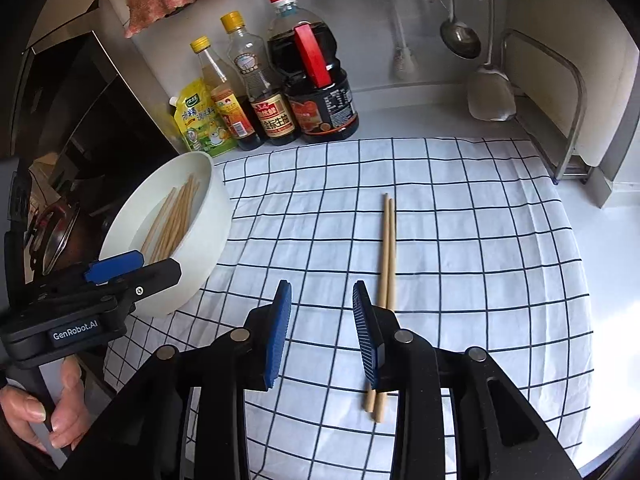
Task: Organize utensils
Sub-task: 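Withdraw both open grippers from the bowl toward the last pair of chopsticks, then lower both open grippers onto the chopstick pair and spread the two chopsticks apart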
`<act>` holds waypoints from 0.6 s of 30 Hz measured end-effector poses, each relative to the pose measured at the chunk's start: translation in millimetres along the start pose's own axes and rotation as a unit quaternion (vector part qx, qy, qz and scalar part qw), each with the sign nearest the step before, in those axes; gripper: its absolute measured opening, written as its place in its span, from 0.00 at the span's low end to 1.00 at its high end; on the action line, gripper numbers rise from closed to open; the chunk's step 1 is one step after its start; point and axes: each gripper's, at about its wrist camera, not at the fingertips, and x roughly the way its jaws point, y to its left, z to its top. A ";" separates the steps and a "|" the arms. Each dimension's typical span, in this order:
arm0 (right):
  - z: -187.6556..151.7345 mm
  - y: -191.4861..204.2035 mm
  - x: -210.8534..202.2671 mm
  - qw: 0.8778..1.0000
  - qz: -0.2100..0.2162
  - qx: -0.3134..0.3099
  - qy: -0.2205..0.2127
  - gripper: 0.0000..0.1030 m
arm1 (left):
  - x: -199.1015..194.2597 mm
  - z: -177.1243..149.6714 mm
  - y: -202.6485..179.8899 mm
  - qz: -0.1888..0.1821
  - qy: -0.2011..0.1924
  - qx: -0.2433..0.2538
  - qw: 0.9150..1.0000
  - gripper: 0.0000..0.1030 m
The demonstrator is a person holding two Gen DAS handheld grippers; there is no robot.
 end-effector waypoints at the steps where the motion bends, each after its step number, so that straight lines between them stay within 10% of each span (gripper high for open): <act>1: -0.9 -4.5 0.2 1.000 -0.003 0.000 0.001 0.30 | 1.7 -0.9 -4.7 -0.001 0.001 0.002 1.000 0.66; 18: -12.6 -56.2 14.6 1.000 -0.021 0.004 0.012 0.31 | 35.8 -12.5 -53.7 -0.005 0.018 0.012 1.000 0.66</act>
